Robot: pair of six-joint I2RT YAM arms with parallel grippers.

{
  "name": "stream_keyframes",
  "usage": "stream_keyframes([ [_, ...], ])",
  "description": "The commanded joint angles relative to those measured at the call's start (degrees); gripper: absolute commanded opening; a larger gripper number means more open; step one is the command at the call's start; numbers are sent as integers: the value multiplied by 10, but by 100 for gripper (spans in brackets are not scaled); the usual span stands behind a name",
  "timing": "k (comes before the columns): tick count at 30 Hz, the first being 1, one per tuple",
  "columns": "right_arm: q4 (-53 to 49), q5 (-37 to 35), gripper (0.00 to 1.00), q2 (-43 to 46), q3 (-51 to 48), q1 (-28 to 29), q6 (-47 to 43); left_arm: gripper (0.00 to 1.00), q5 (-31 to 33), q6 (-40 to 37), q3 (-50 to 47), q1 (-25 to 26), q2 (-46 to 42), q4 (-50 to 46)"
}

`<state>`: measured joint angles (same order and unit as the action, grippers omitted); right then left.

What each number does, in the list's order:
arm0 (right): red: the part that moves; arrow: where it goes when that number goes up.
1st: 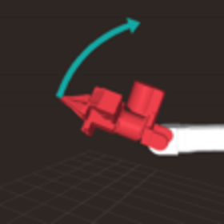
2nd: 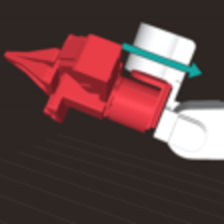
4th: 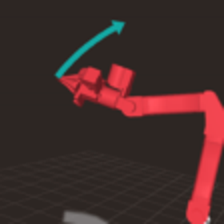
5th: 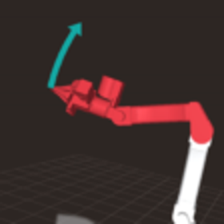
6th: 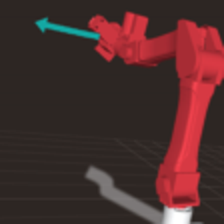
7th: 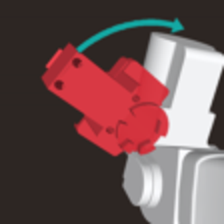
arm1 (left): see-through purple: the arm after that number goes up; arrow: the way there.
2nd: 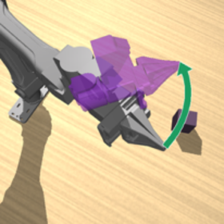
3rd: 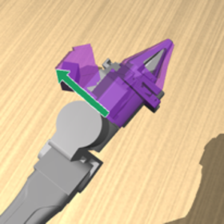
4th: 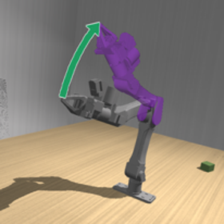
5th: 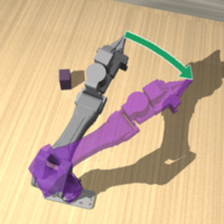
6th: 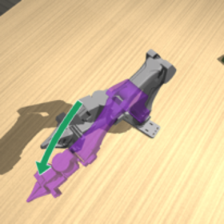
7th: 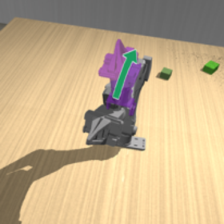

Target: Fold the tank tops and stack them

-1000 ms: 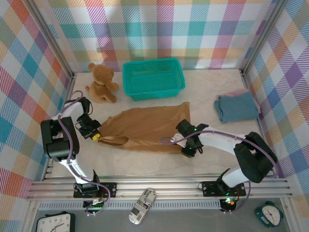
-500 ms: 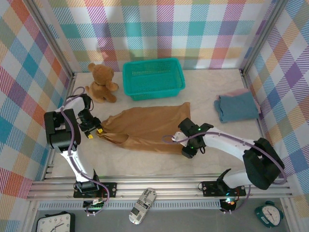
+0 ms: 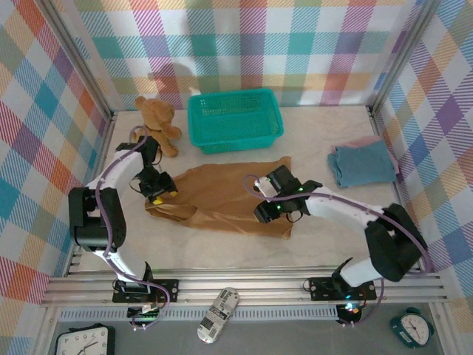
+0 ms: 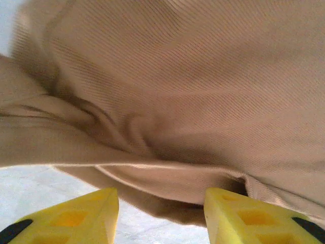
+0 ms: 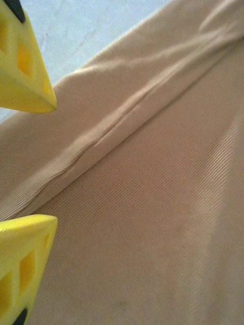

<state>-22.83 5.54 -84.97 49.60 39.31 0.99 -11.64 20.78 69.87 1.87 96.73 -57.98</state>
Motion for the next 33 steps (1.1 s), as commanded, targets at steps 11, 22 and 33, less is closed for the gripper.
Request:
stream_keyframes([
  [11, -38, 12, 52, -82, -26, -10, 145, 39, -6, -21, -98, 9, 43, 20],
  [22, -142, 8, 54, 14, -54, -13, 186, 44, -49, -29, -135, 23, -81, -40],
  [33, -93, 25, 65, -16, 66, -193, -58, 48, -71, -150, 148, 54, 103, 60],
])
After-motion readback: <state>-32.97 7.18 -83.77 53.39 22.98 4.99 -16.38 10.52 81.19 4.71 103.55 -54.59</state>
